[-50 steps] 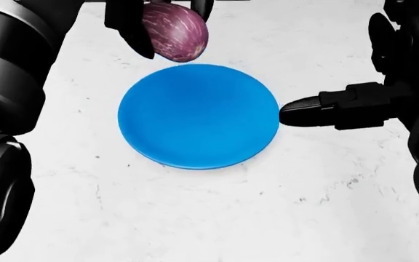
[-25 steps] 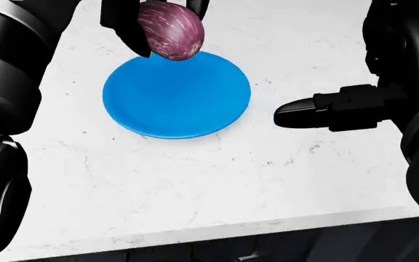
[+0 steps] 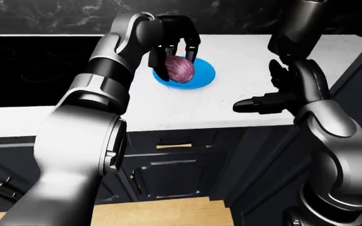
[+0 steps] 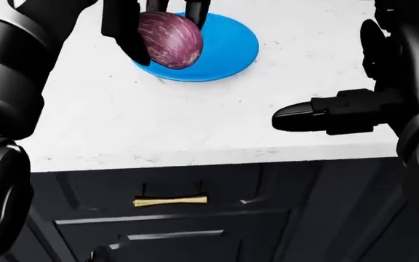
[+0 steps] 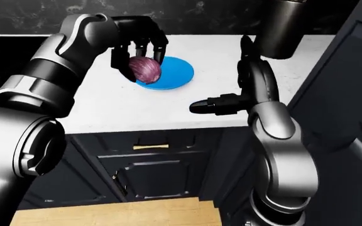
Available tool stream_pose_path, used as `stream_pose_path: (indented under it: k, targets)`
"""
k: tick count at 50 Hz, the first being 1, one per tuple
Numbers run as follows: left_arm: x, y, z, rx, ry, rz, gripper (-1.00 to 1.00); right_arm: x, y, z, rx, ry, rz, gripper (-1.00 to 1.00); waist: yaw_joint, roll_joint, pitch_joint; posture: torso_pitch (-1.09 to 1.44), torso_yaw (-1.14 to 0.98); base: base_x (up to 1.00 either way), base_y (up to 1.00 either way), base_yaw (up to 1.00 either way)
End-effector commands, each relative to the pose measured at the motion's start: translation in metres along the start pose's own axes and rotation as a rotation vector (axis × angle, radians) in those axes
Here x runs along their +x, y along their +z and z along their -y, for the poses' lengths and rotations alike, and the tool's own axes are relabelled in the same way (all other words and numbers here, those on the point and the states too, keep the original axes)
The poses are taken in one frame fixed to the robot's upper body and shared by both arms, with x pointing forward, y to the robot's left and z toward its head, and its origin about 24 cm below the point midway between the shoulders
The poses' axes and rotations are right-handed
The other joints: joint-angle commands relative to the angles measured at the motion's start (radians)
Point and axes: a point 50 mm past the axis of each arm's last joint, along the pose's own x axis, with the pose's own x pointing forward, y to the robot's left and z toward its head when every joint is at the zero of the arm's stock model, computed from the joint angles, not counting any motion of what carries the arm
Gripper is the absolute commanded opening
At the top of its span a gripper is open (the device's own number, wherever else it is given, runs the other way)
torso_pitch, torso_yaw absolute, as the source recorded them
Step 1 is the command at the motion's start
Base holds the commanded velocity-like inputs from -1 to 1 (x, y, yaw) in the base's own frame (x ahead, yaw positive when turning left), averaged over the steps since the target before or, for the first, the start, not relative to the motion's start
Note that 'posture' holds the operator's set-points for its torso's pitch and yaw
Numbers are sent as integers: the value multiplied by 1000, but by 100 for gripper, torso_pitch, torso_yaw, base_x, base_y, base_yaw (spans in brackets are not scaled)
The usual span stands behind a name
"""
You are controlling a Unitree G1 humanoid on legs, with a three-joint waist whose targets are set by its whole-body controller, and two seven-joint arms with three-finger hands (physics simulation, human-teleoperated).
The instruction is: Place the eggplant on the top rack of the oven.
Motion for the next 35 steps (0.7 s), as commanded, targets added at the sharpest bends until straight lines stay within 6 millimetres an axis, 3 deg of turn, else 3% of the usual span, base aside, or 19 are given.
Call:
stream_pose_path:
  k: [1,6,8,12,15,16,17,18,19,22,24,29,32,33,34,35]
  targets:
    - [-9,14,-31,38,113,37,-100,-3,17,6,-5,-32,98,100,-6,4,-35,0,0,0,0,0]
    - [-10,14,-31,39,113,36,-100,-4,18,6,-4,-30,98,100,19,-26,-57,0,0,0,0,2]
    - [-10,14,-32,38,113,35,-100,-4,16,6,-4,-29,95,100,47,-24,-41,0,0,0,0,66]
    - [-11,16,-34,41,116,36,-100,-5,18,7,-3,-32,97,100,45,-44,-41,0,0,0,0,100]
    - [-10,16,-33,42,116,38,-100,-6,17,8,-4,-33,97,100,45,-85,-23,0,0,0,0,100]
    - [-10,16,-33,42,115,38,-100,-7,17,8,-5,-32,97,100,46,-116,-29,0,0,0,0,100]
    - [-10,16,-33,42,114,38,-100,-7,16,8,-4,-33,96,100,48,-124,-44,0,0,0,0,100]
    - [-10,16,-34,42,114,37,-100,-7,16,8,-4,-33,96,100,44,-109,-27,0,0,0,0,100]
    - [-10,16,-34,44,114,37,-100,-7,16,8,-4,-33,96,100,52,-112,-24,0,0,0,0,100]
    - [-11,16,-34,45,114,36,-100,-6,16,7,-4,-30,96,100,56,-98,-37,0,0,0,0,100]
    - [-11,16,-35,45,115,36,-100,-6,17,8,-5,-31,96,100,54,-82,-32,0,0,0,0,100]
    - [-11,16,-35,46,114,35,-100,-5,17,7,-6,-30,96,100,47,-28,-36,0,0,0,0,100]
    - [-11,15,-35,47,114,33,-100,-6,16,7,-6,-29,95,100,45,17,-41,0,0,0,0,100]
    - [-11,15,-35,47,115,32,-100,-6,16,7,-6,-28,96,100,46,44,-46,0,0,0,0,100]
    - [-11,15,-35,47,114,33,-100,-6,16,6,-5,-27,96,100,53,86,-61,0,0,0,0,100]
    - [-11,15,-34,47,112,31,-100,-7,16,6,-5,-25,95,100,52,56,-44,0,0,0,0,100]
